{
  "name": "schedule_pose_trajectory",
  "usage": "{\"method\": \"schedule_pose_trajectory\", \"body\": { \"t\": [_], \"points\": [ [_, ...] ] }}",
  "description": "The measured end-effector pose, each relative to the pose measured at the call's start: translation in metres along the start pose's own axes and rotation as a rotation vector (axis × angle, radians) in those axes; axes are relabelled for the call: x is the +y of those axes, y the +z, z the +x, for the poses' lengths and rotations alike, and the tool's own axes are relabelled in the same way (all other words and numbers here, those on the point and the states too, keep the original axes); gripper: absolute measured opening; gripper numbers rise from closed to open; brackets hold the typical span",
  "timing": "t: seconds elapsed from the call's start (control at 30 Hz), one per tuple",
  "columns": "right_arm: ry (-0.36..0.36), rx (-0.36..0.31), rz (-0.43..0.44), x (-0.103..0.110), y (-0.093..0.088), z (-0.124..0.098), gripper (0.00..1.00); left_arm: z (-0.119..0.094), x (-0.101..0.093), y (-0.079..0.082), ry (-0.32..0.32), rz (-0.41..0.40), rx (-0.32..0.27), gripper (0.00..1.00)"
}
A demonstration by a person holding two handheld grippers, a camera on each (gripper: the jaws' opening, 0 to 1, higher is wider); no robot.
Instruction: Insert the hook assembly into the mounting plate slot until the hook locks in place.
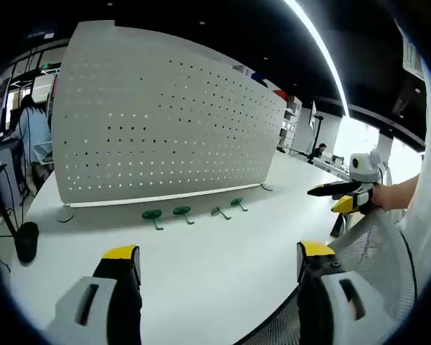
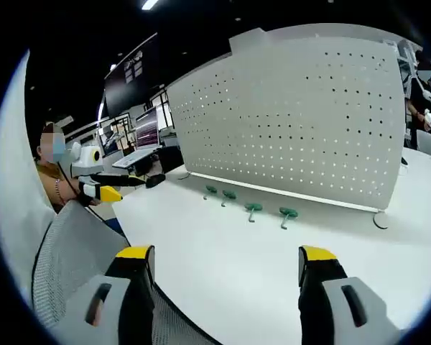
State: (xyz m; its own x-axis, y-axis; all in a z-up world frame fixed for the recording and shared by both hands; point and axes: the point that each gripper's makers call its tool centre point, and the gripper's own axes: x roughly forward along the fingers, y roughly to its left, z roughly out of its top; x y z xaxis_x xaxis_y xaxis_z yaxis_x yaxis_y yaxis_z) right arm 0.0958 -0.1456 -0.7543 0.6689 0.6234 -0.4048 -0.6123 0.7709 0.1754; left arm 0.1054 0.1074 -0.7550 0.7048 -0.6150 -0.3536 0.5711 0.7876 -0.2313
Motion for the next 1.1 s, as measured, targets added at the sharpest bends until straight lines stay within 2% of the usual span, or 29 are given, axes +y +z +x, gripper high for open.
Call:
{"method": "schedule_pose_trajectory", "body": {
  "t": [1.1],
  "points": [
    [-0.006, 0.016, -0.015, -0.0031, -0.0069, 0.0052, 0.79, 0.0032, 0.0019, -0.0050, 0.006, -0.004, 0.005, 0.91]
  ]
}}
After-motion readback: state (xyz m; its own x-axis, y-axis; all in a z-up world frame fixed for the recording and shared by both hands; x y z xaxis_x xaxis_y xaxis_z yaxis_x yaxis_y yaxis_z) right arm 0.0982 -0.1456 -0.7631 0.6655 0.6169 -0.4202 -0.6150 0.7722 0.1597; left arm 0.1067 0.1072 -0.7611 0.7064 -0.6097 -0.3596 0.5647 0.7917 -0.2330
